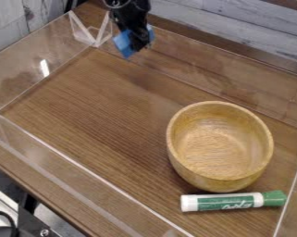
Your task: Put the blue block in the brown bowl
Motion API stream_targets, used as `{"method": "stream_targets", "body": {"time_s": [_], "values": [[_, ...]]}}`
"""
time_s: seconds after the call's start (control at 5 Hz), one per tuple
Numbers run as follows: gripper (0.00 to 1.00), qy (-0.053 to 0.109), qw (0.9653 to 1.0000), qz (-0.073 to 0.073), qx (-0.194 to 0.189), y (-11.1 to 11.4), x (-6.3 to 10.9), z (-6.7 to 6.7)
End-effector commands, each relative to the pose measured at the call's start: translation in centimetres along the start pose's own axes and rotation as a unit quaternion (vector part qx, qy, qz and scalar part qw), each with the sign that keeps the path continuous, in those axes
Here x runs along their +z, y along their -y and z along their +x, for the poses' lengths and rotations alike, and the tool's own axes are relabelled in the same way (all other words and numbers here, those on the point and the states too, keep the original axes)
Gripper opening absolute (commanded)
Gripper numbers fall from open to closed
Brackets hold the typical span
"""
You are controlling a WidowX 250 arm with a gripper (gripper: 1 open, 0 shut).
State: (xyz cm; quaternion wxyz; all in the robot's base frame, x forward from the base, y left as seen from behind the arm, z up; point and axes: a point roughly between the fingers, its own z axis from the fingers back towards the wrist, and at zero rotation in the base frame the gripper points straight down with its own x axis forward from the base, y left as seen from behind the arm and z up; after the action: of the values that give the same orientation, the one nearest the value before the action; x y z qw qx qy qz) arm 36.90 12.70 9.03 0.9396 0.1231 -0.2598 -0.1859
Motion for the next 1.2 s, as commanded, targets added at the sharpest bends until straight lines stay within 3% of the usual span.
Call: {"method": "stream_targets", "body": {"time_s": [0.0, 0.4, 1.0], "values": [[0.0, 0.036, 0.9987, 0.036, -0.007, -1.6, 3.0, 1.4], [0.0, 0.053, 0.9976, 0.042, -0.013, -1.1, 5.3, 2.7], [0.0, 0.059, 0.9978, 0.024, -0.017, 1.1, 6.4, 3.6]]}}
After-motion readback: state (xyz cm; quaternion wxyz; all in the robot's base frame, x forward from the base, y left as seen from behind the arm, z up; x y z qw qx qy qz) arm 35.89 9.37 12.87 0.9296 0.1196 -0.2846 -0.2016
